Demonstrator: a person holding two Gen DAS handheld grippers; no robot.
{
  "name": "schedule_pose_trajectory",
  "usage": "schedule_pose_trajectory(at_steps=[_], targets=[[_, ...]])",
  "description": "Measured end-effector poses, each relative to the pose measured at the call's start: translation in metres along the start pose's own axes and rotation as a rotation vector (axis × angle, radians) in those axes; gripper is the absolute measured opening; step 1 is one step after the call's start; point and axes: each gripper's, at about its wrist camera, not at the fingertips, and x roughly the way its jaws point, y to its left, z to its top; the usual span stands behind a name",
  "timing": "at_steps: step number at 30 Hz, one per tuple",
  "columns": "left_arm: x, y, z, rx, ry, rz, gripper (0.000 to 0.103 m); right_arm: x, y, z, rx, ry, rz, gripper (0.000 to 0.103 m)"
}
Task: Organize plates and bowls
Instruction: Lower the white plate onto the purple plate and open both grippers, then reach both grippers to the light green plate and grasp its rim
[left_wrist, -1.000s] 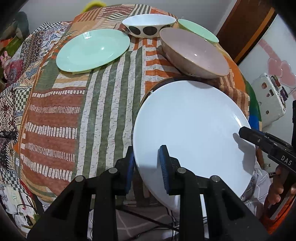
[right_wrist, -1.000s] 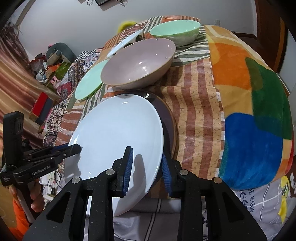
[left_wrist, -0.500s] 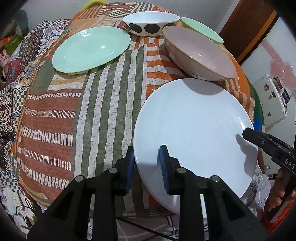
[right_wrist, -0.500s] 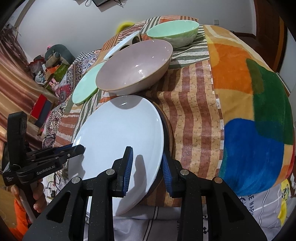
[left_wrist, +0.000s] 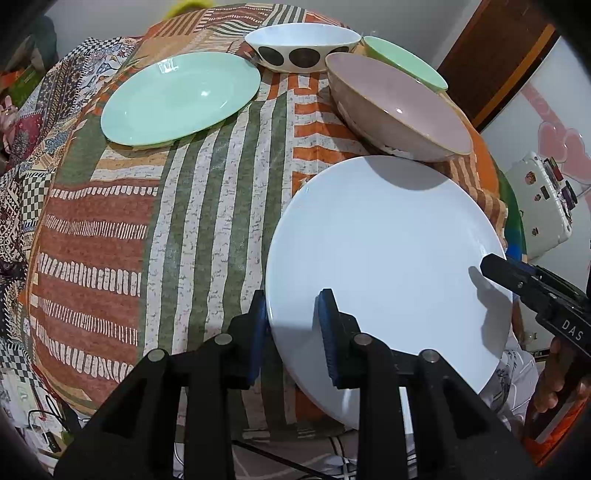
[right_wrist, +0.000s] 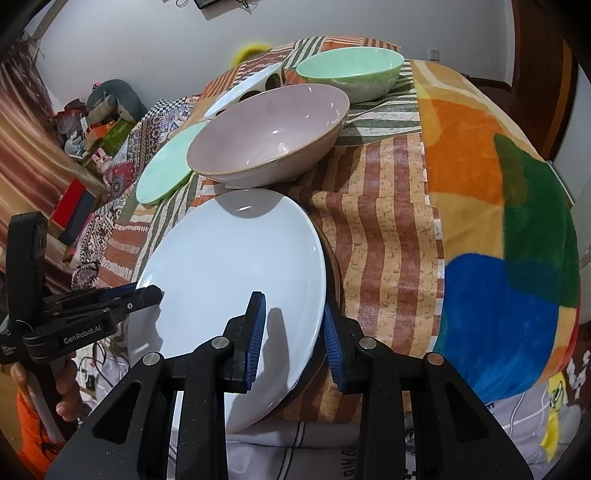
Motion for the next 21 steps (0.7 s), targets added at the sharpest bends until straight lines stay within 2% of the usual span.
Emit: schedule_pose_trajectory(at_steps=[5,8,11,14,18,21], targets=[[-0.008,0.009,-0.001,-0.019,-0.015,-0.002,0.027,-0.001,-0.001,0.002,0.003,0.0,-0.02,0.026],[-0.018,0.013,0.0,-0.029,-0.04,-0.007,0.027,-0.012,-0.001,0.005,-0.015,-0.048,-0.104,0.026],[-0.033,0.016,0.001,-0.03,-0.08,-0.012,0.027,-0.022,-0.007,0.009,0.01,-0.067,-0.082,0.029],[-0.053,0.016,0.003,-0.02,-0.143,0.0,0.033,-0.031,-0.005,0.013,0.001,-0.094,-0.095,0.03],[-0.077,0.017,0.007,-0.009,-0.219,0.016,0.042,-0.036,0.011,0.02,-0.032,-0.115,-0.073,0.031],[-0.094,0.022,0.011,-0.006,-0.27,0.026,0.046,-0.034,0.027,0.03,-0.067,-0.133,-0.053,0.036]])
